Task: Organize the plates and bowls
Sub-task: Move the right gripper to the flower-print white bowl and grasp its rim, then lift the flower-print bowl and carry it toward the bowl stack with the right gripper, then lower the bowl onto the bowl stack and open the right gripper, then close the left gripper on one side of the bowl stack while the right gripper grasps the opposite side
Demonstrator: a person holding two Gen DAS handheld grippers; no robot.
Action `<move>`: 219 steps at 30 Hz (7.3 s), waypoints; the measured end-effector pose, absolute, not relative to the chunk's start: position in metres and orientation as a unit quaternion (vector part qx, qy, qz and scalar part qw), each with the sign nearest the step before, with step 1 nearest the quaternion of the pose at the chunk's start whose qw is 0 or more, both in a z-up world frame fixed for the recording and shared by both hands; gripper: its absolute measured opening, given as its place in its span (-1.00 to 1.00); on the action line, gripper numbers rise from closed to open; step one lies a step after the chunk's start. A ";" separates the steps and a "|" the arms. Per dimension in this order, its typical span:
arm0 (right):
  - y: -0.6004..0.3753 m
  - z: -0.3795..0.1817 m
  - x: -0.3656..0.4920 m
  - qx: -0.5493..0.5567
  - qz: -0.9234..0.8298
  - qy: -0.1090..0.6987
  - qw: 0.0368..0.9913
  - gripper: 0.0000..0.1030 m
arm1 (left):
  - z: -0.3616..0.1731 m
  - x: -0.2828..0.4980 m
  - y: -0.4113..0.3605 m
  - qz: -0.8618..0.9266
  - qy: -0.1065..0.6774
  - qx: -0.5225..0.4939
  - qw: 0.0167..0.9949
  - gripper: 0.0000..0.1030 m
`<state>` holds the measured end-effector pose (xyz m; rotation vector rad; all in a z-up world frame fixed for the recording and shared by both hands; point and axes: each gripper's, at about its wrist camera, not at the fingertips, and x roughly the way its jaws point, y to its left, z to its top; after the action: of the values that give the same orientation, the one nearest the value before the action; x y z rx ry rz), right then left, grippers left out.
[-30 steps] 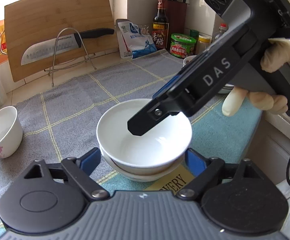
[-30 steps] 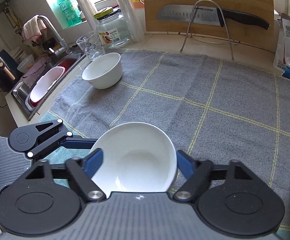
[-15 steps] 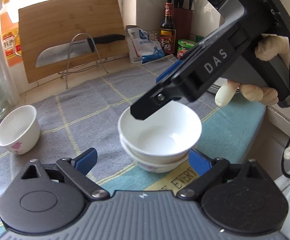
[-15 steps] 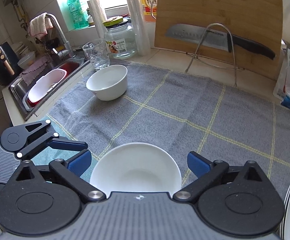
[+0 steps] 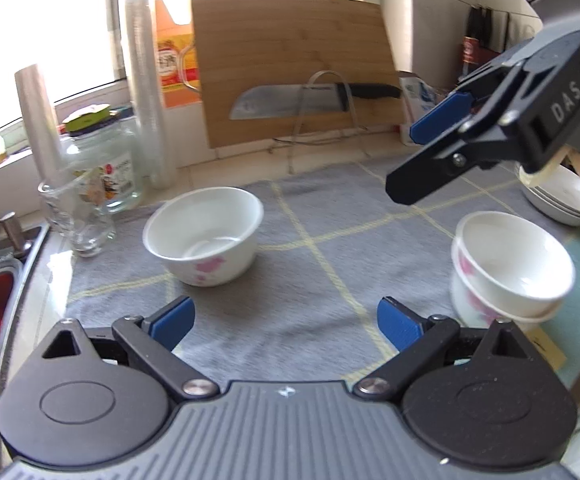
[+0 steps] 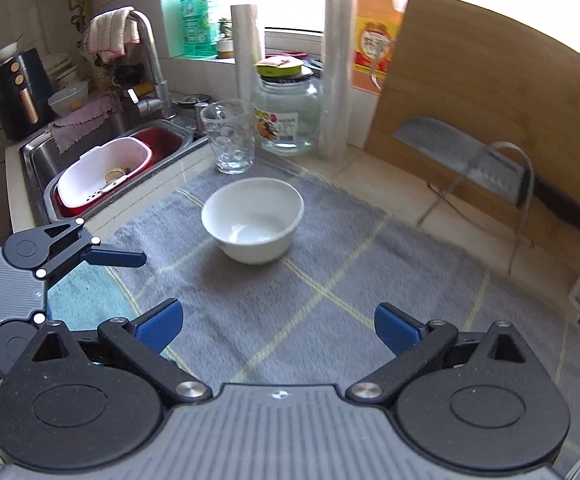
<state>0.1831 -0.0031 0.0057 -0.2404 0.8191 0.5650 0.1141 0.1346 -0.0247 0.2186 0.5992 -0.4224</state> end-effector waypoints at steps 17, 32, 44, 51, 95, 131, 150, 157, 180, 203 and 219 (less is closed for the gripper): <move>0.046 -0.010 0.273 -0.116 0.293 0.413 0.854 1.00 | -0.052 0.181 0.155 -0.165 0.289 0.098 0.938 0.90; 0.069 -0.051 0.335 -0.092 0.331 0.451 0.824 0.73 | -0.063 0.209 0.154 -0.173 0.300 0.081 0.935 0.88; 0.071 -0.065 0.347 -0.071 0.342 0.475 0.808 0.42 | -0.060 0.215 0.151 -0.178 0.294 0.075 0.936 0.78; 0.067 -0.065 0.349 -0.063 0.346 0.479 0.804 0.41 | -0.060 0.217 0.151 -0.176 0.296 0.073 0.936 0.77; -0.013 0.000 0.232 -0.014 0.318 0.450 0.834 0.42 | -0.002 0.126 0.098 -0.242 0.269 0.100 0.927 0.76; -0.108 -0.005 0.123 0.021 0.243 0.468 0.849 0.42 | -0.008 0.063 0.021 -0.358 0.290 0.139 0.876 0.76; -0.112 -0.019 0.128 0.015 0.228 0.483 0.845 0.51 | -0.024 0.076 0.015 -0.379 0.316 0.125 0.861 0.79; -0.111 -0.011 0.124 -0.003 0.226 0.459 0.859 0.91 | -0.020 0.073 0.018 -0.385 0.297 0.128 0.865 0.94; -0.097 -0.001 0.065 -0.133 0.202 0.382 0.892 1.00 | -0.036 0.062 0.056 -0.429 0.284 0.135 0.847 0.98; -0.102 -0.103 0.081 -0.184 0.257 0.466 0.826 1.00 | -0.081 0.097 0.031 -0.424 0.362 0.201 0.805 0.98; -0.099 -0.078 0.088 -0.217 0.339 0.430 0.808 0.97 | -0.060 0.123 0.024 -0.507 0.349 0.241 0.751 0.89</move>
<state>0.0880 -0.0989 -0.0785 -0.4633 0.9190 0.7259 0.1233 0.0239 -0.0604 0.5260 0.7624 -1.1066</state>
